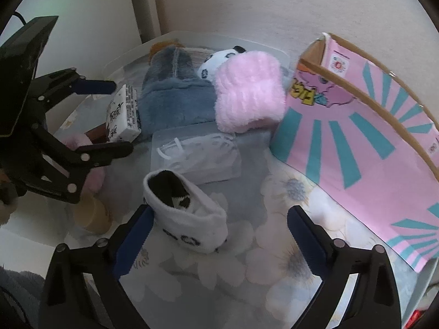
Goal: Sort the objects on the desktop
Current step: 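Grasp the white tissue pack with the left tool while the right tool grasps the white sock, then carry both items into the pink cardboard box and open both tools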
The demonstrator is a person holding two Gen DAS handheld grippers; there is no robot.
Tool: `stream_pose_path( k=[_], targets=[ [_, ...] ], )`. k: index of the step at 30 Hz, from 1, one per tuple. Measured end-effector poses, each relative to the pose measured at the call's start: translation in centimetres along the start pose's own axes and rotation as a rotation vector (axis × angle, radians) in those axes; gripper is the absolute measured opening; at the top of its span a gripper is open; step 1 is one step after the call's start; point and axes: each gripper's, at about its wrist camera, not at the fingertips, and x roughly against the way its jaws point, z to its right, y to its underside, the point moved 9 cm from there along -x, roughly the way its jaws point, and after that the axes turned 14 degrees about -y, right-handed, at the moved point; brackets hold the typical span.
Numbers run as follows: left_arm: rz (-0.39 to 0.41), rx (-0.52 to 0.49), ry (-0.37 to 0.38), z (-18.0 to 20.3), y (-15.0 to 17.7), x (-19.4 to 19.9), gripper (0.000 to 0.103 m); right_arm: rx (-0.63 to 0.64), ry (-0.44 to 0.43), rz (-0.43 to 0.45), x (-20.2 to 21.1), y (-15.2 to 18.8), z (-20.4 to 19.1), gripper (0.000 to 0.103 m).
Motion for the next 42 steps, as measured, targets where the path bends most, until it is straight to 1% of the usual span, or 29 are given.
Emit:
stream_pose_path(
  k=[1,2,4,6,7,9,10,11,14,18,22,24,28,29,32,34,35,38,39,42],
  targets=[
    [-0.005,0.0,0.005,0.0,0.2,0.0,0.079,0.006,-0.008,-0.003,-0.2,0.0,-0.1,0.095],
    [-0.011,0.0,0.009,0.0,0.4,-0.2,0.078,-0.009,0.002,0.004,-0.3,-0.1,-0.2,0.091],
    [-0.028,0.004,0.017,0.1,0.6,-0.5,0.07,0.005,-0.018,0.0,-0.5,-0.1,-0.7,0.083],
    [-0.031,0.022,0.035,0.1,0.5,-0.6,0.064,0.016,-0.043,-0.008,-0.8,-0.1,-1.4,0.067],
    [-0.035,0.031,0.041,0.0,0.5,-0.6,0.064,0.018,-0.06,-0.014,-1.0,0.0,-1.7,0.063],
    [-0.035,0.036,0.046,0.0,0.4,-0.7,0.064,0.024,-0.087,-0.02,-1.2,-0.1,-2.3,0.043],
    [-0.036,0.036,0.046,0.0,0.4,-0.7,0.064,0.031,-0.097,-0.022,-1.3,-0.1,-2.7,0.038],
    [-0.036,0.035,0.046,0.0,0.3,-0.7,0.064,0.037,-0.097,-0.023,-1.2,-0.2,-2.9,0.037],
    [-0.035,0.036,0.048,0.0,0.2,-0.4,0.063,0.062,-0.074,-0.029,-1.1,-0.3,-3.4,0.033],
    [-0.027,0.048,0.045,-0.7,-0.4,0.2,0.063,0.053,-0.06,-0.02,-0.7,-0.4,-3.3,0.033],
    [-0.022,0.06,0.034,-1.7,-1.6,1.4,0.063,0.007,-0.056,-0.008,0.7,-1.0,-2.9,0.033],
    [-0.011,0.068,0.023,-2.5,-2.7,2.5,0.063,-0.014,-0.045,-0.003,1.7,-1.5,-2.7,0.033],
    [0.013,0.099,0.007,-4.3,-5.6,4.9,0.063,-0.051,-0.018,0.035,5.4,-3.4,-2.1,0.033],
    [0.018,0.107,0.001,-4.8,-6.5,5.5,0.063,-0.058,-0.013,0.048,7.1,-2.6,-1.9,0.033],
    [0.041,0.125,-0.01,-6.0,-9.7,7.1,0.063,-0.078,0.014,0.082,10.7,-4.5,-0.6,0.033],
    [0.057,0.134,-0.009,-6.8,-11.4,8.0,0.063,-0.091,0.039,0.098,12.3,-6.3,0.7,0.033],
    [0.07,0.135,-0.008,-7.0,-13.0,8.4,0.063,-0.1,0.049,0.105,13.1,-6.9,1.4,0.033],
    [0.085,0.122,-0.009,-6.6,-16.8,8.7,0.063,-0.142,0.086,0.115,15.7,-8.2,4.6,0.033],
    [0.082,0.111,-0.007,-6.1,-18.1,8.6,0.063,-0.154,0.099,0.106,16.1,-8.3,5.3,0.033],
    [0.051,0.079,0.017,-3.9,-21.4,7.4,0.063,-0.209,0.161,0.057,17.1,-8.6,9.2,0.033]
  ],
)
